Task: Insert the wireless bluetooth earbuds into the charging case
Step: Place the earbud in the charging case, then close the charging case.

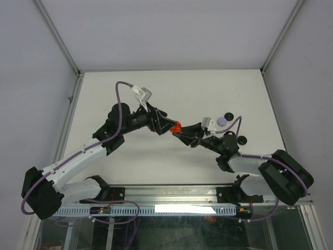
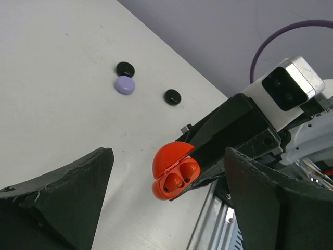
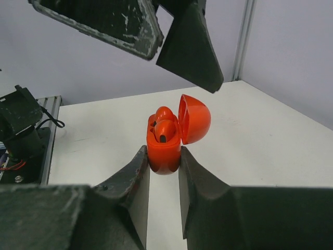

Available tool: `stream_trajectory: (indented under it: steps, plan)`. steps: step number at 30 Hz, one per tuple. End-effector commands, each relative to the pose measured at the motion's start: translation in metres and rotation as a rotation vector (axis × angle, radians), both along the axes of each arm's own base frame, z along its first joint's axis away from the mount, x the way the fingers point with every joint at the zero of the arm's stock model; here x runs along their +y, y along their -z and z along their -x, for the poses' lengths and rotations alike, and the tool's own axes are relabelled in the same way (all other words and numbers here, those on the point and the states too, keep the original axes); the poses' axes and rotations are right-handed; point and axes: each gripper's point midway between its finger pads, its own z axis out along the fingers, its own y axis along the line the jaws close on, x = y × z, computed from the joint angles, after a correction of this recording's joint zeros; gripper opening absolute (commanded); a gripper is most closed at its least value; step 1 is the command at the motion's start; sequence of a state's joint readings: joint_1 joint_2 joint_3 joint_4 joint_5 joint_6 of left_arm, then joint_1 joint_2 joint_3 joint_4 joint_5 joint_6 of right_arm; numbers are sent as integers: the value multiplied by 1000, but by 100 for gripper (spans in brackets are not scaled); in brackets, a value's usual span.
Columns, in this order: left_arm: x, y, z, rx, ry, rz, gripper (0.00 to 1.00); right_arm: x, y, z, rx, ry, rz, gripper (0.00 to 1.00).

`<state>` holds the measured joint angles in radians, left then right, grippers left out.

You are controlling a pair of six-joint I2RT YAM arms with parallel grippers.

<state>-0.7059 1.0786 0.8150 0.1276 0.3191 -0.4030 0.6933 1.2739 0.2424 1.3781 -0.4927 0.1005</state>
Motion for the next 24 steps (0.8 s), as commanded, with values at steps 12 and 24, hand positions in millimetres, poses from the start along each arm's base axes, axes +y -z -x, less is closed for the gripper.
stream_trajectory:
  steps: [12,24]
  plan:
    - [-27,1,39,135,405,159,79,5,-32,12,10,-140,-75,0]
    - [-17,-24,55,31,457,203,75,10,-14,7,121,-164,-48,0]
